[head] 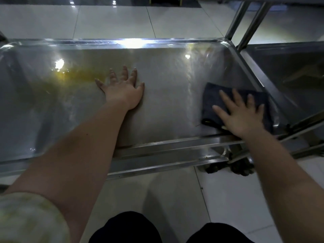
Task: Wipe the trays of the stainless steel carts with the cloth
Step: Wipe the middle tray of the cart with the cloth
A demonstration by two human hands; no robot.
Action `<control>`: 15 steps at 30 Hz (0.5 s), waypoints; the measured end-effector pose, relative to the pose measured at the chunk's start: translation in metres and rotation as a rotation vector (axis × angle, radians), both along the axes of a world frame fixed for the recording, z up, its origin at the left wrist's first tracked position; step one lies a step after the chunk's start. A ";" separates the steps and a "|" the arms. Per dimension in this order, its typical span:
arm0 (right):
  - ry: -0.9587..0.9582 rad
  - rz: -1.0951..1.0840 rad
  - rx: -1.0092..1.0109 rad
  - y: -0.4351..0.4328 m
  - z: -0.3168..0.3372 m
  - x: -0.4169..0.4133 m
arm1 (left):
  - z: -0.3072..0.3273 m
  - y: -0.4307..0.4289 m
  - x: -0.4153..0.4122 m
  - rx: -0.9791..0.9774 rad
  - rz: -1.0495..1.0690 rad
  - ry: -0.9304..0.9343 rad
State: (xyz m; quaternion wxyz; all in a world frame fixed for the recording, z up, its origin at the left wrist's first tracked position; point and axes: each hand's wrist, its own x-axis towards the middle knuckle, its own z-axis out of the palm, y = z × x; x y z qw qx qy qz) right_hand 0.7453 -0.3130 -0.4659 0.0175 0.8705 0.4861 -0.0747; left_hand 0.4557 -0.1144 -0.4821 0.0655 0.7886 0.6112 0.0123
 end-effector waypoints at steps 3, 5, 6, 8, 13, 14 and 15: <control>-0.014 0.210 0.048 0.018 -0.005 -0.096 | 0.002 -0.002 -0.002 -0.003 -0.019 -0.011; 0.027 0.328 0.055 0.027 -0.007 -0.161 | 0.007 -0.004 -0.002 0.029 -0.043 -0.098; 0.054 0.351 0.048 0.031 -0.006 -0.182 | 0.012 -0.003 -0.004 0.060 -0.040 -0.175; 0.161 0.352 0.057 0.036 -0.001 -0.189 | 0.026 -0.001 -0.012 0.121 -0.006 -0.339; 0.413 0.166 0.558 0.028 0.016 -0.116 | 0.043 -0.053 -0.002 0.073 -0.212 -0.311; 0.429 0.111 0.551 0.027 0.017 -0.103 | 0.038 -0.078 0.012 0.049 -0.256 -0.286; 0.472 0.077 0.505 0.028 0.016 -0.095 | 0.032 -0.103 0.027 0.016 -0.275 -0.261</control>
